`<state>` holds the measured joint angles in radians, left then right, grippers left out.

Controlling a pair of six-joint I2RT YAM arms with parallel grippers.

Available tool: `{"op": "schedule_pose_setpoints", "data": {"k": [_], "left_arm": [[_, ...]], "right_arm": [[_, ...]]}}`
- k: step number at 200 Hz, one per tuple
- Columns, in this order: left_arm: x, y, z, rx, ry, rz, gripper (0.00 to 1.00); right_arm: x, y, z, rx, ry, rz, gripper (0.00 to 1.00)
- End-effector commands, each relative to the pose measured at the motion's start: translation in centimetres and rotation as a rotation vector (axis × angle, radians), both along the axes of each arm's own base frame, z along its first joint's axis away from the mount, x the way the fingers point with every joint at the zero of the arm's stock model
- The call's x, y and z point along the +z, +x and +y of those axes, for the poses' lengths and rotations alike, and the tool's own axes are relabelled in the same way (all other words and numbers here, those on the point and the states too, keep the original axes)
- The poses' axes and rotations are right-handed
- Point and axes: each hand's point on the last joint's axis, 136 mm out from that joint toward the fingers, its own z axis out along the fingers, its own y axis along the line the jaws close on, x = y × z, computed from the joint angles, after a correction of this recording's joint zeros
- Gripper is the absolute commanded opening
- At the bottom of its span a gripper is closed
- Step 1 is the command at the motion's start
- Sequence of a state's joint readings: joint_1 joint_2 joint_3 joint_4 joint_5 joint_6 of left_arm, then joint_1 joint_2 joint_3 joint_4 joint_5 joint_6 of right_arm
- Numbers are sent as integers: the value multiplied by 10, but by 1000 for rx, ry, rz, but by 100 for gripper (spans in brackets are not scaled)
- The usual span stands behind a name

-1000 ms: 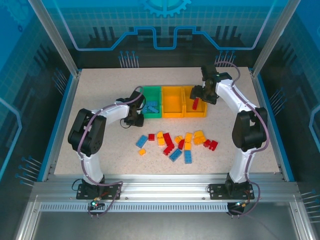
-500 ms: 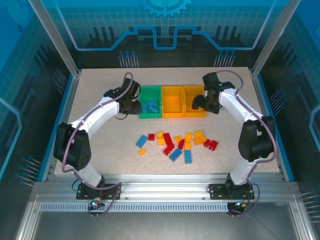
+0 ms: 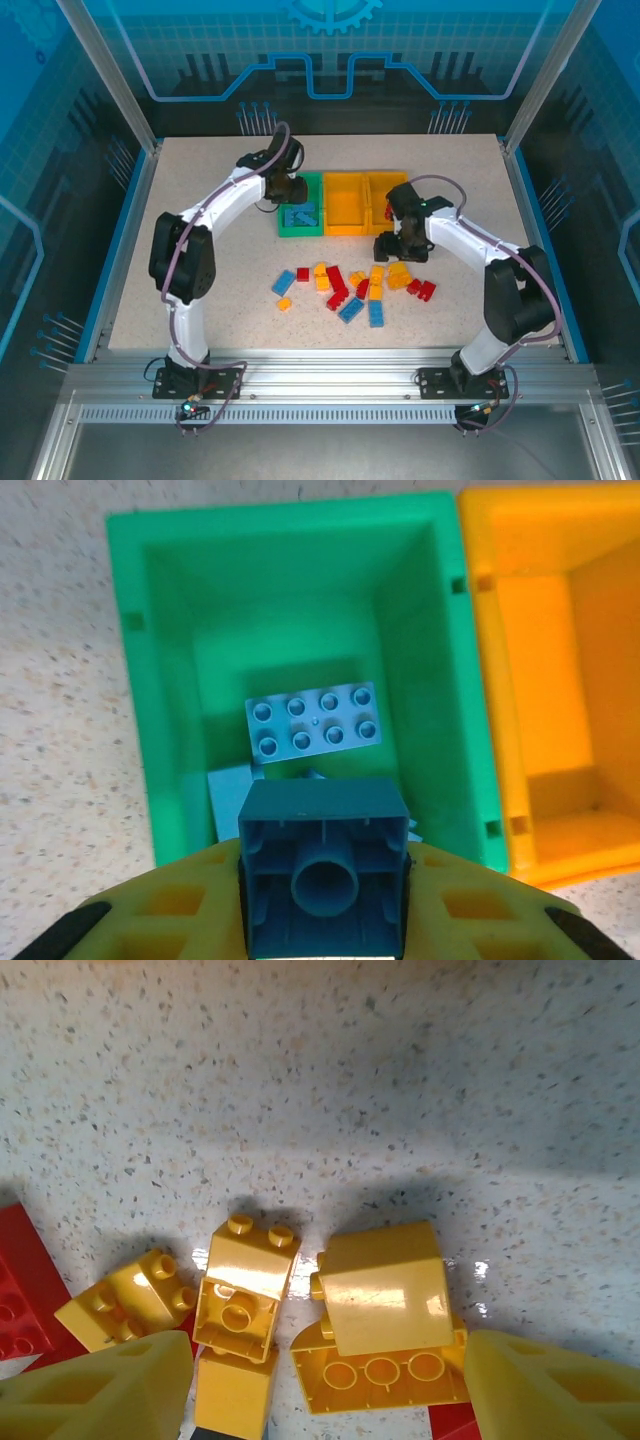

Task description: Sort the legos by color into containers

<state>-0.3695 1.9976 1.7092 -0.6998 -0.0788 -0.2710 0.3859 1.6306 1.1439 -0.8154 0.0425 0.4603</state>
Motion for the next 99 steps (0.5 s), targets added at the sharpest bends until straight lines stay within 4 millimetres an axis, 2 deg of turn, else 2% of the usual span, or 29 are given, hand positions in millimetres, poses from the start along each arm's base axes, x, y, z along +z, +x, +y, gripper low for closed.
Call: {"op": "schedule_pose_setpoints", "data": {"k": [1, 26, 58, 81, 99], "left_arm": [[2, -2, -9, 11, -48, 35, 34], [-4, -4, -8, 29, -50, 55, 39], [4, -10, -15, 19, -97, 57, 59], [19, -16, -15, 12, -116, 36, 80], [29, -23, -11, 14, -121, 13, 87]], "right_arm": [[-19, -6, 0, 53, -18, 43, 71], [-34, -7, -3, 52, -54, 82, 70], [-45, -6, -4, 66, -72, 103, 67], [-51, -7, -9, 79, -102, 117, 64], [-54, -7, -12, 90, -122, 122, 58]]}}
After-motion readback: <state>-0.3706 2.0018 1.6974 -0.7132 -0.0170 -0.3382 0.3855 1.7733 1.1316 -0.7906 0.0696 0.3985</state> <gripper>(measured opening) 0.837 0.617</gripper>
